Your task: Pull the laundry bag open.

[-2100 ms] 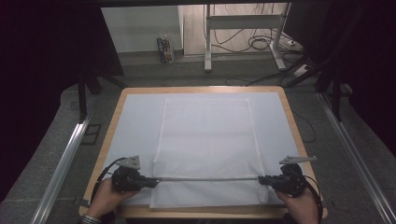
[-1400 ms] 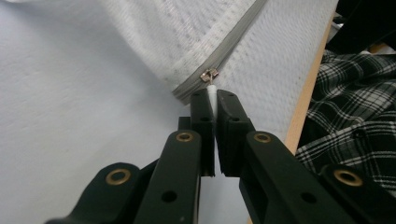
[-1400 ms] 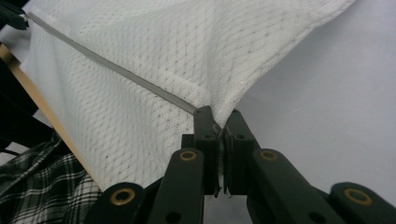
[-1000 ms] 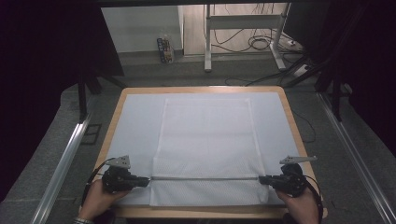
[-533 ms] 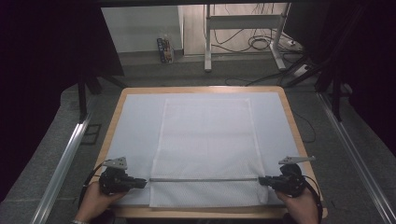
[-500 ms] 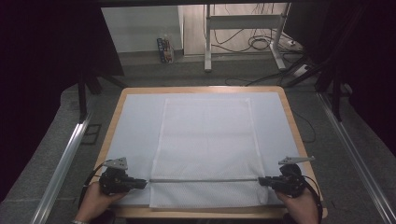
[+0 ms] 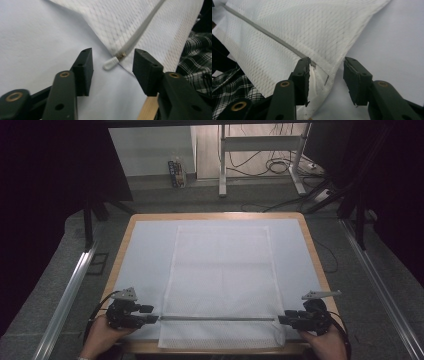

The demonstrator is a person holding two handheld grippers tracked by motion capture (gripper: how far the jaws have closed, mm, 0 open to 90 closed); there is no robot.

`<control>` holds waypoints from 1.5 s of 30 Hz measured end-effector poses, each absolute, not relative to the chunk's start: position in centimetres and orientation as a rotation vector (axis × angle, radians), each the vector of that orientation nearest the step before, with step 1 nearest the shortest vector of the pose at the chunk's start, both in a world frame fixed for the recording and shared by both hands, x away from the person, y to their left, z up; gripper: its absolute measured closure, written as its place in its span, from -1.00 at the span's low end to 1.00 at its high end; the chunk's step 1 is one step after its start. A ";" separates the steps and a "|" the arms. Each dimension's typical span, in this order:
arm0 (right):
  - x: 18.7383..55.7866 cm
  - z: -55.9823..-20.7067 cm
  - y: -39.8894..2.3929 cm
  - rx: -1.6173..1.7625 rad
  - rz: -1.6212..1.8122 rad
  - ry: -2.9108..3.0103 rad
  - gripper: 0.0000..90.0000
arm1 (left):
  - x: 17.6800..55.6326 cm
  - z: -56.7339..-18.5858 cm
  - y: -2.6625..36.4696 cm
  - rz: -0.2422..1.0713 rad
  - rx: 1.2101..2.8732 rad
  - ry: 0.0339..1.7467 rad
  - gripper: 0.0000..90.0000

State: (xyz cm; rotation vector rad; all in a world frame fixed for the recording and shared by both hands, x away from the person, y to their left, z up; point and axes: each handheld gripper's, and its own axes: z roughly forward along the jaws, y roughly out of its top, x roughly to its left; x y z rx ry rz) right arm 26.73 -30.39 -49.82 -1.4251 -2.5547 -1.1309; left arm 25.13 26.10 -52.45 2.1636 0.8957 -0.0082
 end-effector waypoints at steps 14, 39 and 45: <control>27.1 -49.5 -31.1 -1.472 -1.214 -2.627 -0.02 | 26.0 -52.2 25.1 0.127 2.103 0.934 -0.22; 25.1 -49.8 -28.4 -1.329 -1.211 -2.909 -0.84 | 20.9 -52.5 23.6 0.421 2.114 1.044 -0.99; 25.1 -50.0 -28.0 -1.300 -1.176 -2.943 -0.87 | 20.8 -52.4 23.8 0.396 2.089 1.012 -0.97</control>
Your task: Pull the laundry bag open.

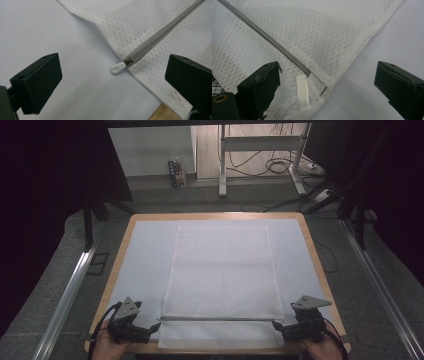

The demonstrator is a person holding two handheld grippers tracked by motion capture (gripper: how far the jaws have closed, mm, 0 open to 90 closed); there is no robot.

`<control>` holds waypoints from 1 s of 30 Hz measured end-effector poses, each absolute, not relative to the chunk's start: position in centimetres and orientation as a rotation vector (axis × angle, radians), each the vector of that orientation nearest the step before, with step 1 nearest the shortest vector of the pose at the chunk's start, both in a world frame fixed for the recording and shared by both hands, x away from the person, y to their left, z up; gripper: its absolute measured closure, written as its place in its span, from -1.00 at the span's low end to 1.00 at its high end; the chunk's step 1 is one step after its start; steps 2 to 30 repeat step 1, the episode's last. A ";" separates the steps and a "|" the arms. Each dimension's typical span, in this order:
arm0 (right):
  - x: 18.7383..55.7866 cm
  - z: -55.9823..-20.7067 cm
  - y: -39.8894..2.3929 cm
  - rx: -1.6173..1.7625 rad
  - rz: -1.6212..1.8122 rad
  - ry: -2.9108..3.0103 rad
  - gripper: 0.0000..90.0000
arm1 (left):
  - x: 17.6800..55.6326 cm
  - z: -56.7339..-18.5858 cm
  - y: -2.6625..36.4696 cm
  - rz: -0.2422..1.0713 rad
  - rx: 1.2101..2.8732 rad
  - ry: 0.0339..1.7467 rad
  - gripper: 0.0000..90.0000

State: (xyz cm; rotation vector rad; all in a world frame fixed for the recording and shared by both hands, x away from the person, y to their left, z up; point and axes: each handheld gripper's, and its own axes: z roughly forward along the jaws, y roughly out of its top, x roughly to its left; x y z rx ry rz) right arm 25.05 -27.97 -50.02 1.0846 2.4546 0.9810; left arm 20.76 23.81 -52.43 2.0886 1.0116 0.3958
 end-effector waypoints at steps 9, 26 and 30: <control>25.1 -50.1 -27.9 1.075 0.975 2.459 -0.87 | 20.8 -52.4 23.8 0.396 2.094 1.008 -0.96; 25.1 -50.1 -27.9 1.075 0.975 2.459 -0.87 | 20.8 -52.4 23.8 0.396 2.094 1.008 -0.96; 25.1 -50.1 -27.9 1.075 0.975 2.459 -0.87 | 20.8 -52.4 23.8 0.396 2.094 1.008 -0.96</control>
